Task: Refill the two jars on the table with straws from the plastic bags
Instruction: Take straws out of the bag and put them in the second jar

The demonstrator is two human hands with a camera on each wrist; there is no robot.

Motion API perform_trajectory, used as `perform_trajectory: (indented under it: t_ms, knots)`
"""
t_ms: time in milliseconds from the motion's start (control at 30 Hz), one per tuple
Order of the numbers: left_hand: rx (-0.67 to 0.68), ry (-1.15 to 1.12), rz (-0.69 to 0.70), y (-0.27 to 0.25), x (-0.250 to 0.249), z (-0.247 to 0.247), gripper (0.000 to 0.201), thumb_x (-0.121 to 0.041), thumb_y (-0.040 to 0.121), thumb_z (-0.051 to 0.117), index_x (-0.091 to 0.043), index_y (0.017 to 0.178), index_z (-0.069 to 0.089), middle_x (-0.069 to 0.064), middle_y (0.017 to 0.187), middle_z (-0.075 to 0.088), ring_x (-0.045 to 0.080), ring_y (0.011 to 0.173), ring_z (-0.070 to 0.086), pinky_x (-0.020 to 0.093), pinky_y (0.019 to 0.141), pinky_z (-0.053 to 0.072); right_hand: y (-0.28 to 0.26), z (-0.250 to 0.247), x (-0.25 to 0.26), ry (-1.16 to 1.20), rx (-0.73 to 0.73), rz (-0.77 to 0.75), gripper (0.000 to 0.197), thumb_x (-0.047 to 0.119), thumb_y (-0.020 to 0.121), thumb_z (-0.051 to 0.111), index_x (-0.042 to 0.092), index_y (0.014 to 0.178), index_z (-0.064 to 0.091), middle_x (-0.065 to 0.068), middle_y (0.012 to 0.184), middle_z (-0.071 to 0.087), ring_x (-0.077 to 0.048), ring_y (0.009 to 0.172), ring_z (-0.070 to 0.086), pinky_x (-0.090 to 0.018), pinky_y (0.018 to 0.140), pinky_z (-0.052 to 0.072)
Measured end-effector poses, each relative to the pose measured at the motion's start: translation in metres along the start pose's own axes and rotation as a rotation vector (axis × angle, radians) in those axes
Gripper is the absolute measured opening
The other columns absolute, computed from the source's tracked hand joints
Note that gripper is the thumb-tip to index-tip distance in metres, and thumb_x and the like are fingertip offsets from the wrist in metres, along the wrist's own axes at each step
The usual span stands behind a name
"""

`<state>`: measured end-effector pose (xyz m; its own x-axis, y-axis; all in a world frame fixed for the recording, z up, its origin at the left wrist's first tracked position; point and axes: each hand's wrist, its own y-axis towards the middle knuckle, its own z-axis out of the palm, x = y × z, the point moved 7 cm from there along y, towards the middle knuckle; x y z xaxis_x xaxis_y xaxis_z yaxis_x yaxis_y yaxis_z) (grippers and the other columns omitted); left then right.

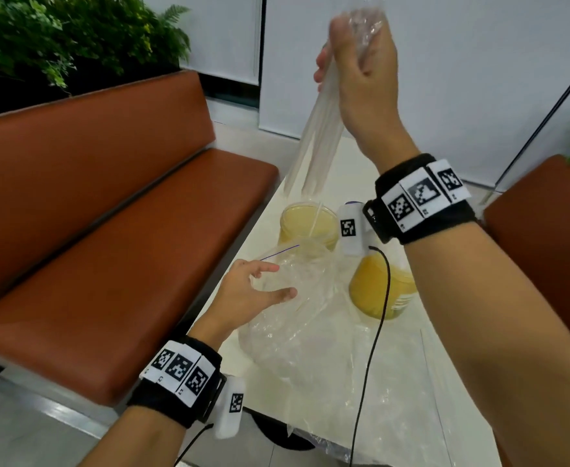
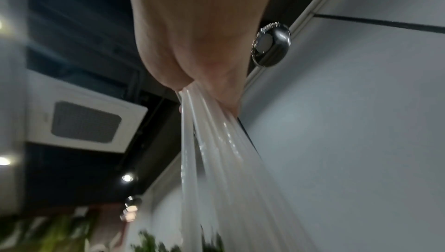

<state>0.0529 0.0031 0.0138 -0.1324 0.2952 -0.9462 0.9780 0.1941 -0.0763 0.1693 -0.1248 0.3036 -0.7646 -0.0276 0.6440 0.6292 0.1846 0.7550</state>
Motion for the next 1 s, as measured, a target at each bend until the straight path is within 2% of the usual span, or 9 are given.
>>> perform_trajectory:
  t_ms: [100,200,300,400,467,600,667,900,1000]
  knots:
    - [-0.005,0.023,-0.015,0.0,0.007,-0.008,0.054,-0.047,0.063,0.091,-0.037,0.112,0.07,-0.006,0.111,0.051,0.001,0.099,0.051,0.026,0.094,0.045,-0.006,0.002,-0.063,-0.025,0.002,0.134,0.02,0.024,0.103,0.054,0.005,0.108,0.05,-0.005,0.083,0.059,-0.017,0.075,0.061,-0.032,0.073,0.057]
    - [-0.024,0.051,-0.016,-0.001,0.015,-0.017,0.049,-0.045,0.066,0.09,-0.037,0.111,0.071,-0.006,0.108,0.052,0.003,0.086,0.05,0.019,0.081,0.043,-0.025,0.001,-0.123,-0.114,0.025,0.236,0.023,0.03,0.103,0.053,0.008,0.108,0.049,-0.002,0.083,0.062,-0.01,0.074,0.063,-0.021,0.078,0.052]
    - [-0.034,0.067,-0.023,-0.002,0.023,-0.026,0.045,-0.044,0.069,0.089,-0.037,0.11,0.071,-0.004,0.108,0.054,0.009,0.082,0.049,0.015,0.072,0.041,-0.047,-0.003,-0.168,-0.113,-0.003,0.316,0.02,0.031,0.104,0.051,0.011,0.104,0.05,-0.007,0.089,0.064,-0.003,0.075,0.062,-0.012,0.078,0.046]
    - [-0.042,0.07,-0.04,-0.002,0.031,-0.033,0.043,-0.046,0.07,0.087,-0.039,0.109,0.071,-0.006,0.107,0.055,0.01,0.084,0.051,0.014,0.071,0.04,-0.067,-0.007,-0.197,-0.127,-0.066,0.361,0.021,0.033,0.104,0.051,0.012,0.107,0.05,-0.007,0.09,0.067,-0.008,0.081,0.064,-0.015,0.08,0.045]
    - [-0.044,0.088,-0.031,-0.001,0.03,-0.036,0.042,-0.049,0.07,0.086,-0.04,0.109,0.071,-0.007,0.107,0.056,0.014,0.085,0.052,0.011,0.069,0.04,-0.073,-0.013,-0.205,-0.106,-0.145,0.371,0.02,0.031,0.104,0.052,0.011,0.107,0.051,-0.005,0.088,0.067,-0.009,0.079,0.066,-0.017,0.078,0.05]
    - [-0.04,0.111,-0.001,-0.001,0.022,-0.039,0.04,-0.047,0.073,0.084,-0.039,0.111,0.071,-0.007,0.107,0.057,0.02,0.09,0.055,0.003,0.067,0.041,-0.058,-0.041,-0.195,-0.095,-0.332,0.302,0.012,0.031,0.102,0.054,0.02,0.102,0.052,-0.004,0.087,0.068,-0.018,0.079,0.068,-0.033,0.08,0.057]
    - [-0.037,0.095,0.01,-0.002,0.018,-0.04,0.039,-0.046,0.075,0.083,-0.038,0.111,0.071,-0.006,0.107,0.057,0.02,0.09,0.055,0.003,0.068,0.041,-0.045,-0.055,-0.185,-0.103,-0.372,0.261,0.009,0.03,0.101,0.055,0.022,0.101,0.051,-0.003,0.086,0.067,-0.019,0.077,0.067,-0.037,0.08,0.057]
    - [-0.043,0.084,0.03,-0.002,0.008,-0.036,0.036,-0.045,0.077,0.082,-0.038,0.11,0.071,-0.008,0.106,0.057,0.014,0.086,0.054,0.006,0.069,0.041,-0.052,-0.028,-0.187,-0.127,-0.151,0.24,0.015,0.019,0.1,0.059,0.011,0.11,0.051,0.009,0.093,0.064,-0.01,0.079,0.065,-0.036,0.08,0.059]
    - [-0.053,0.068,0.026,-0.001,0.006,-0.035,0.034,-0.043,0.077,0.082,-0.037,0.109,0.072,-0.007,0.106,0.057,0.014,0.086,0.054,0.007,0.069,0.041,-0.057,-0.006,-0.187,-0.173,-0.054,0.263,0.021,0.025,0.098,0.062,0.011,0.11,0.053,0.01,0.094,0.065,-0.018,0.083,0.07,-0.046,0.084,0.059]
